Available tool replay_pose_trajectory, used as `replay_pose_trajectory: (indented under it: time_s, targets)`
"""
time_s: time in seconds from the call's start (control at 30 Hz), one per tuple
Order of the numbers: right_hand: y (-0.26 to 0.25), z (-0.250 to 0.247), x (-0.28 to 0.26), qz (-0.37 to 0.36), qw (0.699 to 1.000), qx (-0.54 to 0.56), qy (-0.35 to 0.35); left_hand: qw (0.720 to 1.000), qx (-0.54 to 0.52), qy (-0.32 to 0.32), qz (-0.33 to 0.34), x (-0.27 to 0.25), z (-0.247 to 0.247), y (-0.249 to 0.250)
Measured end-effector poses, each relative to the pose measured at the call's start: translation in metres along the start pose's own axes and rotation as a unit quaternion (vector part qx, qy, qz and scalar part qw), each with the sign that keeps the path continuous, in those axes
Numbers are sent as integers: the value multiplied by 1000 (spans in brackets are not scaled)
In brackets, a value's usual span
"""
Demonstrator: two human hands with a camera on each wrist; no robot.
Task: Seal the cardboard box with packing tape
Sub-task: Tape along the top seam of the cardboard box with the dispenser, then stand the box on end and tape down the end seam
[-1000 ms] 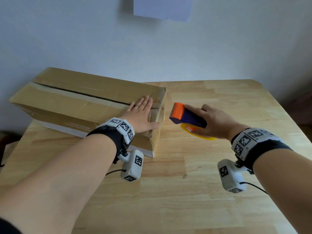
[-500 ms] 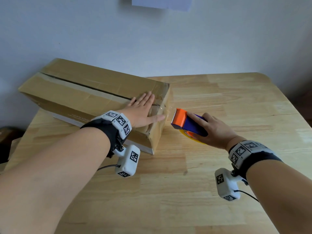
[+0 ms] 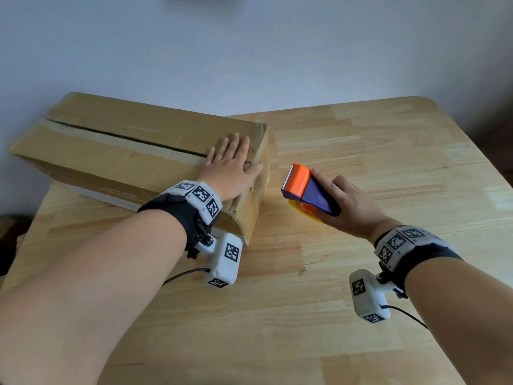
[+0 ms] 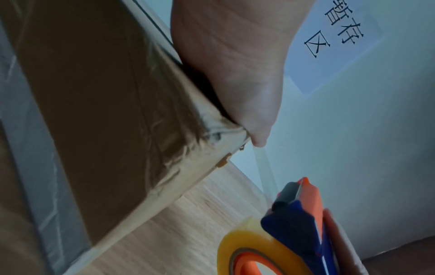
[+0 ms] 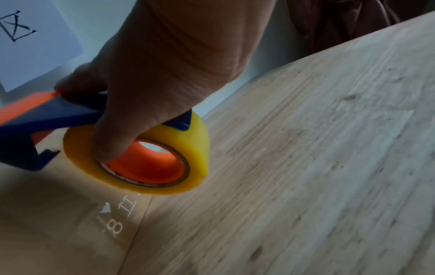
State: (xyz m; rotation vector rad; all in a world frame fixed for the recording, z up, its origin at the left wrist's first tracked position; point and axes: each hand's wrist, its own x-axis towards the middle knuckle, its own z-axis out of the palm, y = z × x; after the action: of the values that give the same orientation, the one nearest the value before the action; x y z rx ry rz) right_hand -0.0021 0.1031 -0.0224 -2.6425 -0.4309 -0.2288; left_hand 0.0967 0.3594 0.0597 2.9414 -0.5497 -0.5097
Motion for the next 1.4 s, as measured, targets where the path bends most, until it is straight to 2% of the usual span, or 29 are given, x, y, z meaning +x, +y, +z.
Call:
replay_pose_trajectory:
  time_s: [0.07, 0.17, 0.27, 0.33, 0.5, 0.63, 0.87, 0.93, 1.0, 1.03, 1.07, 1.13, 1.17, 1.23, 1.33, 1.4]
  targets:
    - [7, -1, -4, -6, 1000, -16, -6, 1000, 4, -7, 2, 1, -2, -1]
    - [15, -6, -17, 28, 997, -50, -47, 1000, 9, -19, 3, 1, -1, -2]
    - [3, -20, -8, 76, 984, -75, -143, 1000, 6, -21, 0, 2, 0, -1]
    - [-7, -28, 10, 83, 975, -93, -186, 1000, 5, -20, 0, 2, 0, 0]
    - [-40, -47, 50, 112, 953, -137, -245, 1000, 6, -11, -6, 1, 1, 2]
    - [-62, -42, 78, 135, 938, -133, -292, 1000, 4, -9, -11, 1, -1, 2]
    - [-77, -37, 99, 159, 916, -154, -336, 1000, 2, -18, -9, 1, -4, 3]
    - [-73, -43, 96, 175, 900, -190, -351, 1000, 0, -23, -11, 0, -6, 4]
    - [-62, -47, 80, 183, 870, -265, -373, 1000, 7, -29, -10, -2, -7, 6]
    - [-51, -47, 69, 190, 867, -278, -367, 999, 16, -25, -12, -2, -7, 9]
    - [-37, -48, 60, 204, 879, -254, -348, 999, 28, -16, -18, -2, -8, 11]
    - [-18, -56, 46, 281, 921, -79, -257, 998, 53, 5, -35, 0, -9, 23]
    - [-13, -58, 42, 312, 929, 13, -197, 996, 70, 16, -45, 1, -9, 31]
    - [-9, -57, 38, 349, 921, 142, -103, 990, 114, 39, -68, 3, -7, 48]
    - [-5, -40, 31, 364, 899, 241, -35, 979, 174, 48, -97, 7, 1, 63]
    - [2, -26, 22, 394, 872, 290, 5, 973, 209, 47, -86, 9, 7, 63]
